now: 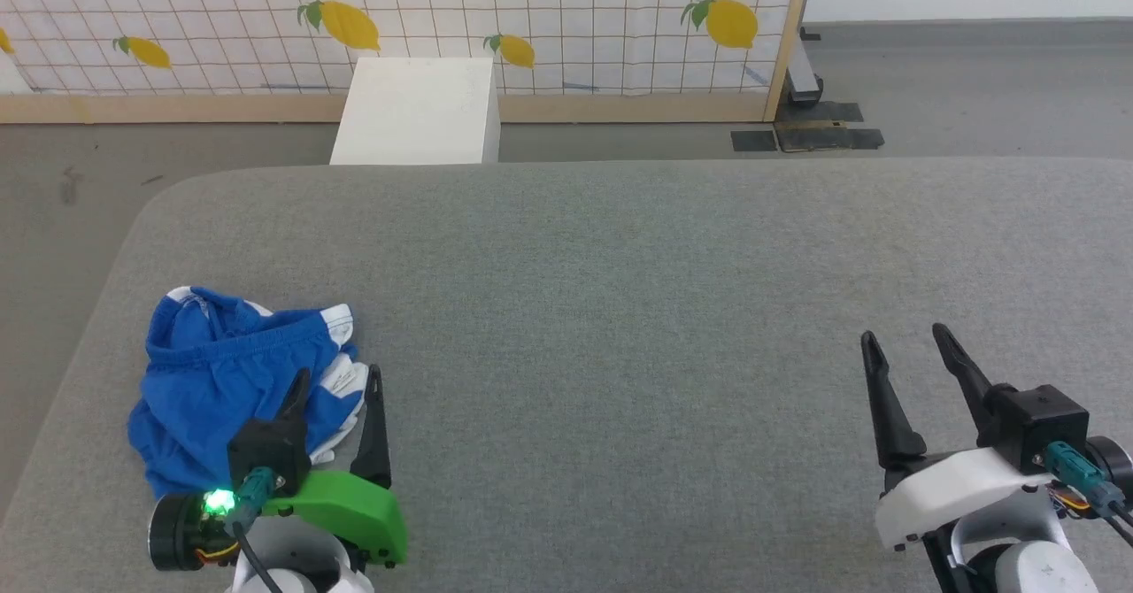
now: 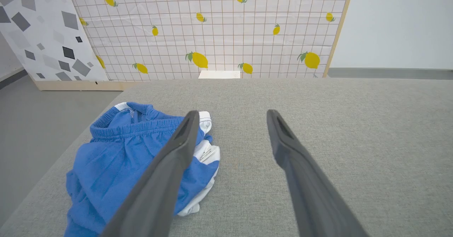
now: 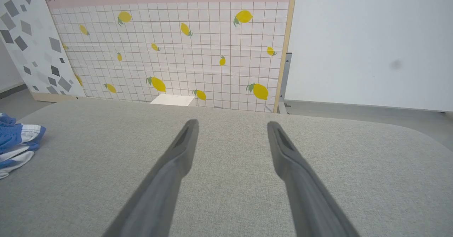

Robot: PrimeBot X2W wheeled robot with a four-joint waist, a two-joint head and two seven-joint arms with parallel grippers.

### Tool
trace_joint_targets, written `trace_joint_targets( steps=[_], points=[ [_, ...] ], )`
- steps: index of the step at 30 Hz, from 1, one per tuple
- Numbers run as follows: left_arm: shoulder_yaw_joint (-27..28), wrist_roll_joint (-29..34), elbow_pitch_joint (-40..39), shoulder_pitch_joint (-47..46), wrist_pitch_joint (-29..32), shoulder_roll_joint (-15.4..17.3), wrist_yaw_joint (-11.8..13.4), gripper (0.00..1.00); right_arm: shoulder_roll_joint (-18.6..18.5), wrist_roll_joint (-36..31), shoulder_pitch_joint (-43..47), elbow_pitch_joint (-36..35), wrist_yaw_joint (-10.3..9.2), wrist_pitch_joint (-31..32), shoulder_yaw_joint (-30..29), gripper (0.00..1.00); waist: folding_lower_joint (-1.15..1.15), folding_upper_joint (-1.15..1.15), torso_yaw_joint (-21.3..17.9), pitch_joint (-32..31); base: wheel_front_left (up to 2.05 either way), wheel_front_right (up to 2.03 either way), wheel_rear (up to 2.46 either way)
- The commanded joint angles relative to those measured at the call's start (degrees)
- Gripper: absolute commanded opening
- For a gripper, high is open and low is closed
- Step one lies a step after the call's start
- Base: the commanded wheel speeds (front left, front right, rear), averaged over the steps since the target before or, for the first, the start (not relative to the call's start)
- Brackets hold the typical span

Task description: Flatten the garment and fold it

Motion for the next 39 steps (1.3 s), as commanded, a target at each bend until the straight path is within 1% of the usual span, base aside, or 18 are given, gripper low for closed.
trace_joint_targets(
  steps=[1, 39],
  points=[
    [-0.1, -0.9, 0.4, -0.6, -0.6, 0.0, -0.3, 1.00, 0.0, 0.7, 1.0, 0.3, -0.02, -0.6, -0.3, 1.00, 0.00, 0.00, 0.0, 0.0, 0.00, 0.00, 0.00],
    [-1.4, -3.9, 5.4, -0.9, -5.3, -0.1, -0.6, 1.00, 0.1, 3.9, 2.7, 3.5, -0.05, -5.4, -2.4, 1.00, 0.00, 0.00, -0.1, -0.6, 0.00, 0.00, 0.00]
  ],
)
